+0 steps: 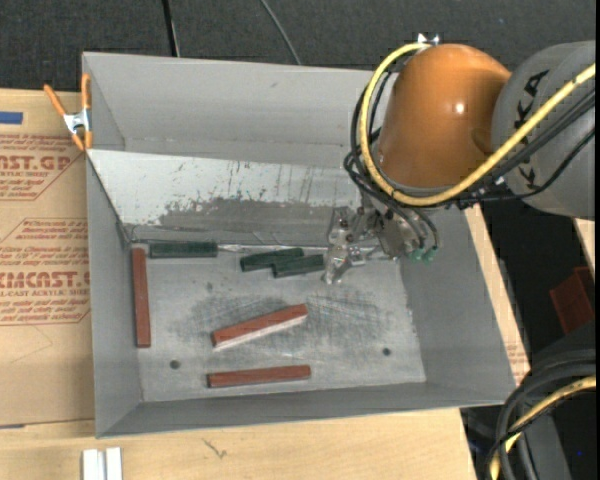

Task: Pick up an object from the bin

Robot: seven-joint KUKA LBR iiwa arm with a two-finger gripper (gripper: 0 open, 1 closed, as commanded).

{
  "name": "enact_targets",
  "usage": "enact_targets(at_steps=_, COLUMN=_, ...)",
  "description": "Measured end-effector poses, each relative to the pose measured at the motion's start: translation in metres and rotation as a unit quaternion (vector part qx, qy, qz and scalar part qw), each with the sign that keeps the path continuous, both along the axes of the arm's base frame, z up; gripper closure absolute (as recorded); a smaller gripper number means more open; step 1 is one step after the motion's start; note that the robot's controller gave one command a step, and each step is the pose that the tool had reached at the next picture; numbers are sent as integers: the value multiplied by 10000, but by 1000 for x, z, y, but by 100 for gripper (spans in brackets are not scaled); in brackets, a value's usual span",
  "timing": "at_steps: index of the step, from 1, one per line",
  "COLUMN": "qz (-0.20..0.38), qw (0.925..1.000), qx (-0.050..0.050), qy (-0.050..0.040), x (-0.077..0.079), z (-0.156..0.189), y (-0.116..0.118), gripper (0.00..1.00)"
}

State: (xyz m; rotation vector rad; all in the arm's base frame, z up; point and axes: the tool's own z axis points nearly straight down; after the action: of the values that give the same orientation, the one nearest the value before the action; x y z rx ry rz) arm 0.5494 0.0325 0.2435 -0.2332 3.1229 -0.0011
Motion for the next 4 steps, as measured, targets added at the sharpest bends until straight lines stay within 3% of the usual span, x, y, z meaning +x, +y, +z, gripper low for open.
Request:
enact_targets(at_steps=1, qz=2, qw=10000, qx=0, qy=35, x=-2, z=-3, y=0, gripper=100)
enact_targets(at_steps=2, qz=-8, qw=10000, qx=7, qy=53, x=6, z=-92, y=14, gripper=0)
enact_targets(at_steps=4, qz=-11, qw=10000, qx=8, qy=8, x=8, z=-96, y=15, gripper=0)
